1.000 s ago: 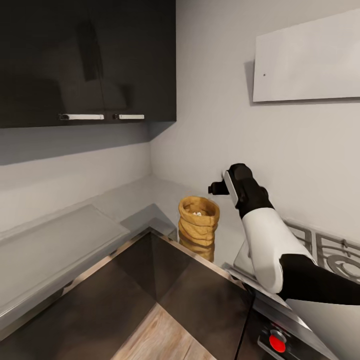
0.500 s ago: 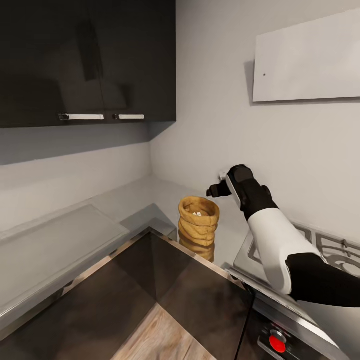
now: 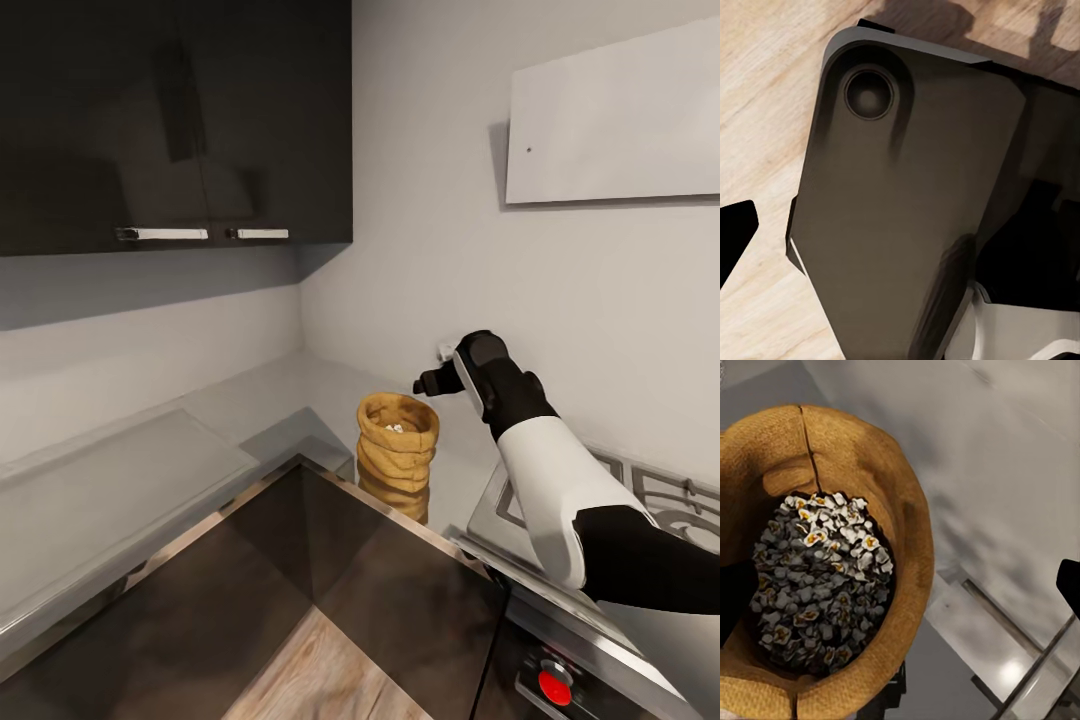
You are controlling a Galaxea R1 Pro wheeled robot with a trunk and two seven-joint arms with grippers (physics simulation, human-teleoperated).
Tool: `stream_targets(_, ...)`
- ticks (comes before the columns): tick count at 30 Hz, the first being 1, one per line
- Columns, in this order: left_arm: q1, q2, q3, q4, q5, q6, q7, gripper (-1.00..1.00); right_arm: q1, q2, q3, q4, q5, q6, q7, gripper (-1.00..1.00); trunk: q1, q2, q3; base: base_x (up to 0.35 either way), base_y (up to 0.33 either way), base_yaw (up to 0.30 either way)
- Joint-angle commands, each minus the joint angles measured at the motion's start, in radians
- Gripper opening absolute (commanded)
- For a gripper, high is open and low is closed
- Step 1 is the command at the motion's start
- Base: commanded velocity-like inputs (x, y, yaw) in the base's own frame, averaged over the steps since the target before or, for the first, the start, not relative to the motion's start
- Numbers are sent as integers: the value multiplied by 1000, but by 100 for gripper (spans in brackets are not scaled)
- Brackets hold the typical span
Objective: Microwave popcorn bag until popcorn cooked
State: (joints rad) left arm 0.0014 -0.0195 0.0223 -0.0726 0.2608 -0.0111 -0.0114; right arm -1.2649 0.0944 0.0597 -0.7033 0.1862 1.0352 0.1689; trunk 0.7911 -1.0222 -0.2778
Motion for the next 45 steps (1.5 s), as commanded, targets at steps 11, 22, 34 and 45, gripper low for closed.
stream_targets(11, 0, 0, 2, -1, 5, -1, -1, 100, -1, 1, 2, -1, 19, 3, 8, 100, 0, -1, -1, 0, -171, 0)
stream_targets(22, 0, 1, 2, -1, 5, -1, -1, 100, -1, 14, 2, -1, 7, 1, 1, 100, 0, -1, -1, 0, -5, 0)
stream_targets(34, 0, 0, 2, -1, 5, -1, -1, 100, -1, 15, 1, 25, 7, -31, -1, 100, 0, -1, -1, 120, 0, 0)
stream_targets(45, 0, 0, 2, -1, 5, -1, -1, 100, -1, 14, 1, 118, 6, -104, -5, 100, 0, -1, -1, 16, 0, 0)
